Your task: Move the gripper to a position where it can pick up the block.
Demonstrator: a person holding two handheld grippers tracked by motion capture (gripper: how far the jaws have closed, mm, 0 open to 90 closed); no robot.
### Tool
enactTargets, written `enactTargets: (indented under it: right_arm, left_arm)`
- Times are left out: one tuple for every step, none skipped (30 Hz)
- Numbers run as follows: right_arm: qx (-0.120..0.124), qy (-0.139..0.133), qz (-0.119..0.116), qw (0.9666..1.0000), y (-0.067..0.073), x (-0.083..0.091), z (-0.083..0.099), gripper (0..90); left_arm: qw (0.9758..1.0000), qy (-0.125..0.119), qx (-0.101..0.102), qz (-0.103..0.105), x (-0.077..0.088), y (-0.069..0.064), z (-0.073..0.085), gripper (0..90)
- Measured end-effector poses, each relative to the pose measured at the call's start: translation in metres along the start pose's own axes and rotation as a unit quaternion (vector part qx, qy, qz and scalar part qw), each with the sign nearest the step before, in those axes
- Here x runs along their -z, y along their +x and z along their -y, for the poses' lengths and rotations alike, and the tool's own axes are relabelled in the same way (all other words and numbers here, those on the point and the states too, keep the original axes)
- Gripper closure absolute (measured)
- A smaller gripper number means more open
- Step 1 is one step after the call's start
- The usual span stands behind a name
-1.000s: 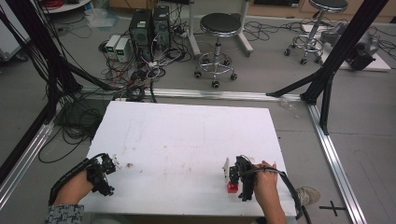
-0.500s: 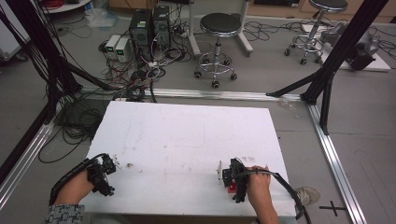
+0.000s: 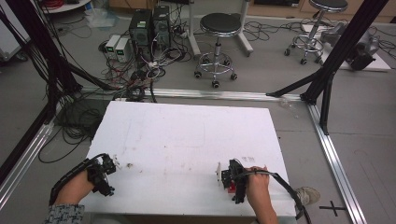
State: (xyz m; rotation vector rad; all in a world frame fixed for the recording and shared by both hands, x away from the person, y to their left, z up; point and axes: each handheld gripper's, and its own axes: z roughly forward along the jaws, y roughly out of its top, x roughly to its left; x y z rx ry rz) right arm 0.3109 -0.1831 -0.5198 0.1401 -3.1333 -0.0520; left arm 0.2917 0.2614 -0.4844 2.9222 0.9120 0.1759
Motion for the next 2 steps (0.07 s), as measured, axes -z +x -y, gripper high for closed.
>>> enactTargets:
  right_arm:
    - [-0.005, 0.003, -0.002, 1.0000, 0.0007, 0.0002, 0.0001, 0.8]
    - [-0.005, 0.003, -0.002, 1.0000, 0.0007, 0.0002, 0.0001, 0.8]
  left_arm:
    - [1.0000, -0.001, 0.000, 0.000, -0.0001, 0.0000, 0.0000, 20.4]
    - [1.0000, -0.001, 0.000, 0.000, -0.0001, 0.0000, 0.0000, 20.4]
